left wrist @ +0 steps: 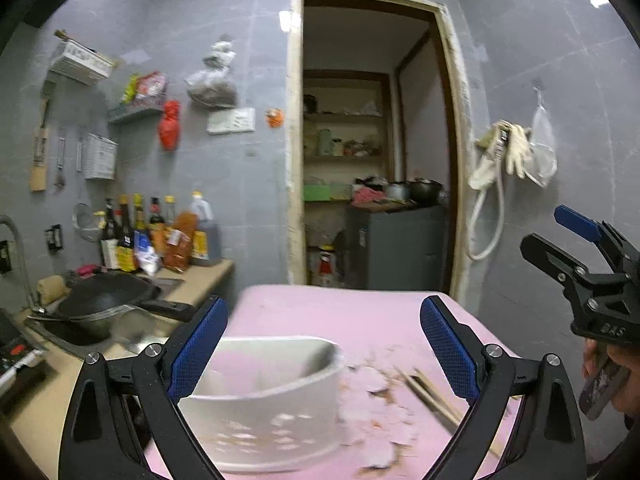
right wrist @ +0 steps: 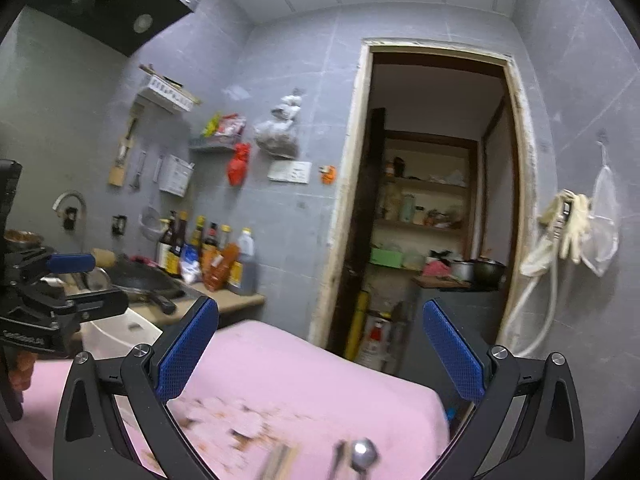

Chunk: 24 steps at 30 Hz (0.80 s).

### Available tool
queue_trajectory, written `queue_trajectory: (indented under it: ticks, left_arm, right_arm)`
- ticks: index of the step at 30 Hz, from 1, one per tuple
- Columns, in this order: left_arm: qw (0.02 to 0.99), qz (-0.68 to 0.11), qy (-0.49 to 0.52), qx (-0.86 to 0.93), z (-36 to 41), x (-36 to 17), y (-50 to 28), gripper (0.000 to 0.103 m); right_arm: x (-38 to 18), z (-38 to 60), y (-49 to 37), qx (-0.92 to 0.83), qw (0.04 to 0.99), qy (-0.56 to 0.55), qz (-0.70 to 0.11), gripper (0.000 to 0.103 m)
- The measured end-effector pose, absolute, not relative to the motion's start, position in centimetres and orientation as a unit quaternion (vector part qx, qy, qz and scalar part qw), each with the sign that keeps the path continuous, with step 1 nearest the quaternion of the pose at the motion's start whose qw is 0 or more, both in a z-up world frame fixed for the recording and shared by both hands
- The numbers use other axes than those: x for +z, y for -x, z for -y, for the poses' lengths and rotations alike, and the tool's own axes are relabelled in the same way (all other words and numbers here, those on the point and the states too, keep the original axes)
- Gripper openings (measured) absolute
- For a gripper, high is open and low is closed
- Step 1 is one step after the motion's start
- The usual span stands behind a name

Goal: Organize utensils
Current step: 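Move both open tools back to the remaining utensils on the cloth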

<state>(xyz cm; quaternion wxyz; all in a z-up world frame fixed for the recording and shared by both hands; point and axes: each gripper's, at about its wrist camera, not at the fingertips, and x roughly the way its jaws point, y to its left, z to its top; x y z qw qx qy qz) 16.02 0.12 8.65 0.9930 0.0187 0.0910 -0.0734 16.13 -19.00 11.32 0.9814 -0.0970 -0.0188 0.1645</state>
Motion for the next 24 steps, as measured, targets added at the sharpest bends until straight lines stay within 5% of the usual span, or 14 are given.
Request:
queue_trajectory:
  ticks: [17, 24]
  left_arm:
    - [0.953, -0.265, -0.050, -0.134, 8.6, 1.8, -22.1, 0.091]
    - [0.923, -0.350, -0.047, -0.154, 9.4, -1.1, -24.7, 0.048]
  right_arm:
    - [5.6, 27.0, -21.1, 0.124, 0.982, 0.084, -0.113, 0.099]
    - [3.1, 27.2, -24.7, 0.141, 0.964, 0.086, -0.209, 0.077]
